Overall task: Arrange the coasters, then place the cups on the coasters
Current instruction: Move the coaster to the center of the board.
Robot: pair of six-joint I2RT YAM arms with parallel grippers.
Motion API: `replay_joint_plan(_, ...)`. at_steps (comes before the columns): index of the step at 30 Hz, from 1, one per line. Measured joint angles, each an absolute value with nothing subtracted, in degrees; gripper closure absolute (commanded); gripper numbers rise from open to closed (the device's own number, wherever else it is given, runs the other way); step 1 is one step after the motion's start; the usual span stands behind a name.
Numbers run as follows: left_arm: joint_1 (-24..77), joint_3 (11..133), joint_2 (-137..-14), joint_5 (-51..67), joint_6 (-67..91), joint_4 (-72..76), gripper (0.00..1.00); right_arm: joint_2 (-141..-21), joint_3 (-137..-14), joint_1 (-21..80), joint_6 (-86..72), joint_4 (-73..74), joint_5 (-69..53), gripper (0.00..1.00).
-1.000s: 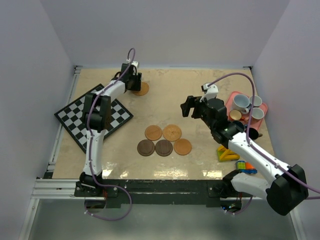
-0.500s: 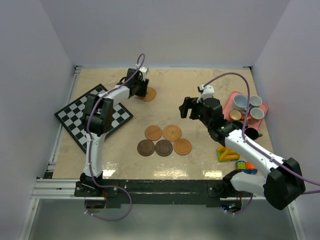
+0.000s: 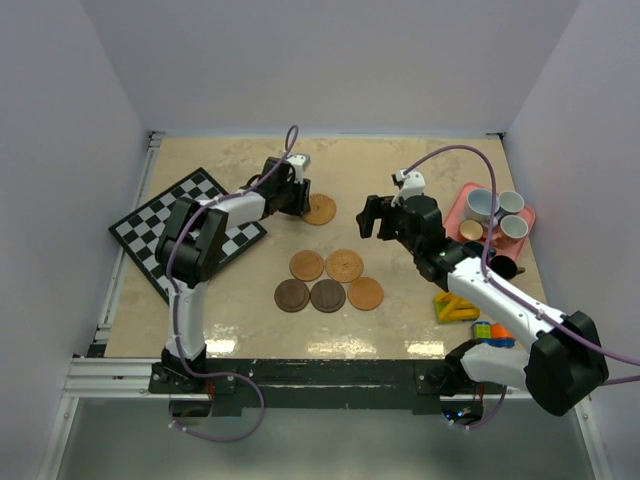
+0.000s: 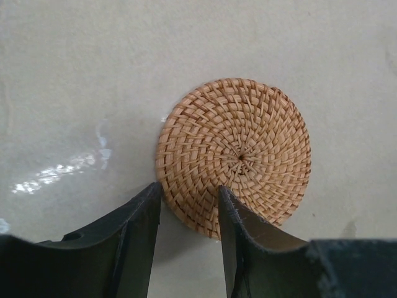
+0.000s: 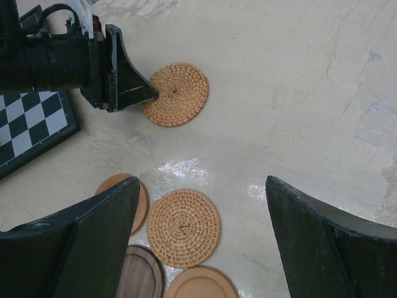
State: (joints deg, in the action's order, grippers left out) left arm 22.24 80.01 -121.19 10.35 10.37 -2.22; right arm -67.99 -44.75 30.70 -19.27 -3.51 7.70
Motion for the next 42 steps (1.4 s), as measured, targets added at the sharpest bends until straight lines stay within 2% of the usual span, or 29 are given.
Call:
replay_joint_plan(5,25.41,76.64,-118.65,10.70,11.97,-2.13,0.50,-68.66,-44.75,30.70,-19.27,-3.55,7.68,0.13)
replay_joint_plan(12,27.38,75.57,-115.52,10.39,14.17,-7.97,0.39,-71.26,-45.41,30.70,-19.25,-3.44,7.49,0.13)
replay_joint_plan(14,27.33,75.22,-113.75,9.63,14.33,-10.13,0.33,-72.55,-46.39,30.70,-19.22,-3.33,7.49,0.12)
replay_joint_plan(17,27.07,74.85,-108.88,8.01,14.15,-12.43,0.17,-75.18,-49.23,30.70,-18.61,-2.85,7.46,0.14)
replay_joint_plan(23,22.65,70.98,-93.10,6.81,14.24,-11.70,0.07,-84.97,-58.50,30.70,-15.70,-1.04,6.57,0.17)
replay_joint_plan(29,17.34,64.58,-79.96,-0.95,13.19,-9.32,0.06,-97.32,-68.36,31.18,-12.40,2.33,6.20,0.53)
replay_joint_plan(37,17.78,63.94,-78.41,-6.42,10.87,-9.50,0.06,-112.22,-81.65,34.70,-10.66,3.88,6.90,0.67)
replay_joint_plan(42,17.78,63.92,-78.41,-6.61,10.85,-9.50,0.06,-120.03,-85.65,35.73,-10.44,3.46,6.39,0.81)
